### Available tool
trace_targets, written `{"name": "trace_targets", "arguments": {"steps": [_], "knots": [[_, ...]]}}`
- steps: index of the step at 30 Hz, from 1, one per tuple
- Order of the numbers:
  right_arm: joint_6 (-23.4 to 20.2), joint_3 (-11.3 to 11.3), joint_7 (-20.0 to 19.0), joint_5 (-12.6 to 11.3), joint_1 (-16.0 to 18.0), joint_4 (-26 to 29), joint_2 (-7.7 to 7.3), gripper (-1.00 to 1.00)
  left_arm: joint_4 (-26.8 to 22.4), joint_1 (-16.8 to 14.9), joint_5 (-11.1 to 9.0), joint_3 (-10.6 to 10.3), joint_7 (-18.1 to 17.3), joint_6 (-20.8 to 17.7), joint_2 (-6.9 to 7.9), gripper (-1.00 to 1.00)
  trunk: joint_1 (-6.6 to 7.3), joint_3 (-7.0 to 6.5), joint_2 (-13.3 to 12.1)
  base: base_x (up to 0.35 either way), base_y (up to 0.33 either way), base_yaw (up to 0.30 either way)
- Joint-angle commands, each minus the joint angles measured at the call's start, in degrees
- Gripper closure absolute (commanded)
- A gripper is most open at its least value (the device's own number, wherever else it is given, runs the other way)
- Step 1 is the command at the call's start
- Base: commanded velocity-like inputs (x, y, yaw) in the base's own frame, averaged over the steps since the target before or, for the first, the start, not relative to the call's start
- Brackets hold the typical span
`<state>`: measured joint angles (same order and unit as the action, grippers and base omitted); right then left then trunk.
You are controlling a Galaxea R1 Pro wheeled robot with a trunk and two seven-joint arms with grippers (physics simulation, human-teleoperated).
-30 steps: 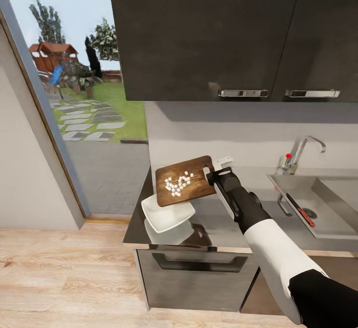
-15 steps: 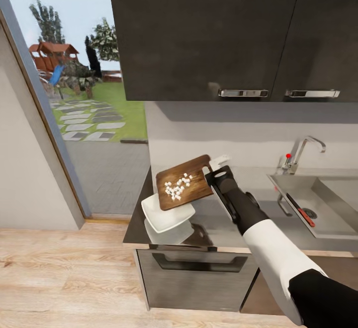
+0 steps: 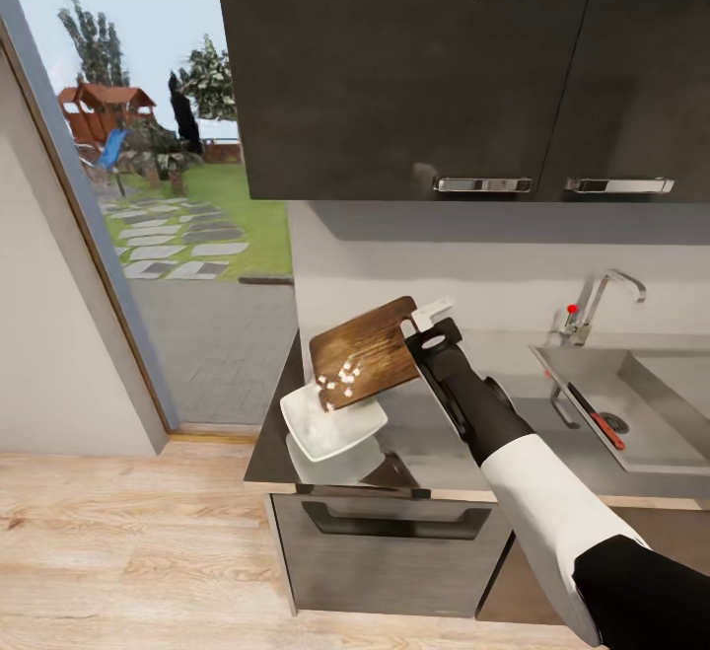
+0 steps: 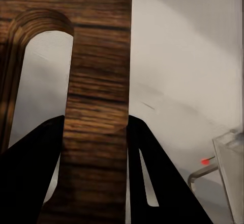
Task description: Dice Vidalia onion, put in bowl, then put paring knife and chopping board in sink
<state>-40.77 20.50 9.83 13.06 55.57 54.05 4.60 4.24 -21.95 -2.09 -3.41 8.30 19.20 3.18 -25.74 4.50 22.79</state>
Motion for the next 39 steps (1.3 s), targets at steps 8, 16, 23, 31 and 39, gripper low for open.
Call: {"name": "trace_targets", "arguments": {"steps": [8, 16, 23, 31, 39], "knots": [[-0.4, 0.2, 0.4, 1.1, 0.1, 0.6, -0.03, 1.0, 0.2, -0.1, -0.2, -0.4, 0.1, 0.4, -0.01, -1.0, -0.04, 0.13, 0.1, 0.0, 0.0, 0.0], [-0.4, 0.1, 0.3, 3.8, 0.1, 0.7, -0.07, 1.0, 0.2, -0.1, -0.2, -0.4, 0.1, 0.4, -0.01, -1.0, -0.04, 0.13, 0.1, 0.0, 0.0, 0.0], [0.0, -9.5, -5.7, 2.0, 0.1, 2.8, -0.92, 1.0, 0.2, -0.1, -0.2, -0.4, 0.1, 0.4, -0.01, -1.0, -0.04, 0.13, 0.1, 0.0, 0.0, 0.0], [0.3, -27.1, -25.7, 0.8, 0.1, 0.0, -6.94, 1.0, 0.2, -0.1, -0.2, -0.4, 0.2, 0.3, -0.01, -1.0, -0.04, 0.13, 0.1, 0.0, 0.0, 0.0], [10.0, -31.0, -25.3, 1.0, 0.1, -8.3, -7.32, 1.0, 0.3, -0.1, -0.2, -0.4, 0.2, 0.4, -0.01, -1.0, -0.04, 0.13, 0.1, 0.0, -0.019, 0.0]]}}
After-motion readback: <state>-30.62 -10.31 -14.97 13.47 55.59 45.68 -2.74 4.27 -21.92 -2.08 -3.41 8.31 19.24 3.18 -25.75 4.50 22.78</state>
